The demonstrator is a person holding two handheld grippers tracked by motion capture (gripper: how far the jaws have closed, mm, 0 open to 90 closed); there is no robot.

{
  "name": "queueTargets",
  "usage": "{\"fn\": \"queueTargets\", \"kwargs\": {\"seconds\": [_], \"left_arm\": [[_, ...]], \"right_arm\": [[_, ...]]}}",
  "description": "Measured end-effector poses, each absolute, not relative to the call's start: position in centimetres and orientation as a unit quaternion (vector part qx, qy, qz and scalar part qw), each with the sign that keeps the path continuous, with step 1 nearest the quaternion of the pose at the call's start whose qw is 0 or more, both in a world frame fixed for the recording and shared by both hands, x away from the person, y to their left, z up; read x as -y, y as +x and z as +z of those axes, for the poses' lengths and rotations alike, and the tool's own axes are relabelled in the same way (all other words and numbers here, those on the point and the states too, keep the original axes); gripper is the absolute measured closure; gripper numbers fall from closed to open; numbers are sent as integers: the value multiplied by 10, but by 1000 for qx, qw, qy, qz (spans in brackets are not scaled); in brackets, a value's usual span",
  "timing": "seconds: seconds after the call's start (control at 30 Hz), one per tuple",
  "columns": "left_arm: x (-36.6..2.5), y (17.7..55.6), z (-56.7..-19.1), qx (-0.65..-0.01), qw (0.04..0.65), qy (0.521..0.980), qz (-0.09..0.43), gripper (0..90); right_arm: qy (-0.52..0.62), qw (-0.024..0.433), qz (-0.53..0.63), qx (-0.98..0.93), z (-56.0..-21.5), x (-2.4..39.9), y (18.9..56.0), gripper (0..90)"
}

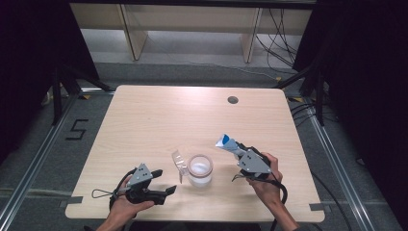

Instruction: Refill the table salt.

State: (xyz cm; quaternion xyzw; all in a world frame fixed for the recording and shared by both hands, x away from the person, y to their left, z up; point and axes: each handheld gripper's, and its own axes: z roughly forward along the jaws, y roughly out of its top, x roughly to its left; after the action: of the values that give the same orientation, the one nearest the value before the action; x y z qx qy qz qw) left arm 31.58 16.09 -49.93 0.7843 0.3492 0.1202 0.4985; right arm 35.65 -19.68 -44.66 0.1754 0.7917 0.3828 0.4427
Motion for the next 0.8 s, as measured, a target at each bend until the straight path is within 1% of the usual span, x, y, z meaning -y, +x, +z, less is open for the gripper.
{"fn": "queueTargets", "kwargs": {"seconds": [0.13, 0.17, 0.37, 0.63, 0.67, 0.8], "left_arm": [[-161, 316, -499, -348, 498, 785, 119, 202], [-161, 316, -499, -350, 498, 785, 119, 201], [-161, 316, -499, -349, 498, 785, 118, 201], [-161, 316, -499, -348, 499, 785, 118, 202], [-161, 315, -499, -349, 499, 785, 117, 202], [-161, 315, -499, -349, 499, 784, 117, 202]], "right_arm": [[198, 419, 407, -787, -447, 202, 358, 834], [197, 423, 409, -784, -447, 204, 360, 835], [222, 407, 424, -778, -448, 213, 364, 836], [265, 378, 443, -768, -453, 228, 371, 837], [263, 382, 442, -768, -453, 229, 373, 837], [279, 373, 445, -765, -455, 236, 376, 838]]}}
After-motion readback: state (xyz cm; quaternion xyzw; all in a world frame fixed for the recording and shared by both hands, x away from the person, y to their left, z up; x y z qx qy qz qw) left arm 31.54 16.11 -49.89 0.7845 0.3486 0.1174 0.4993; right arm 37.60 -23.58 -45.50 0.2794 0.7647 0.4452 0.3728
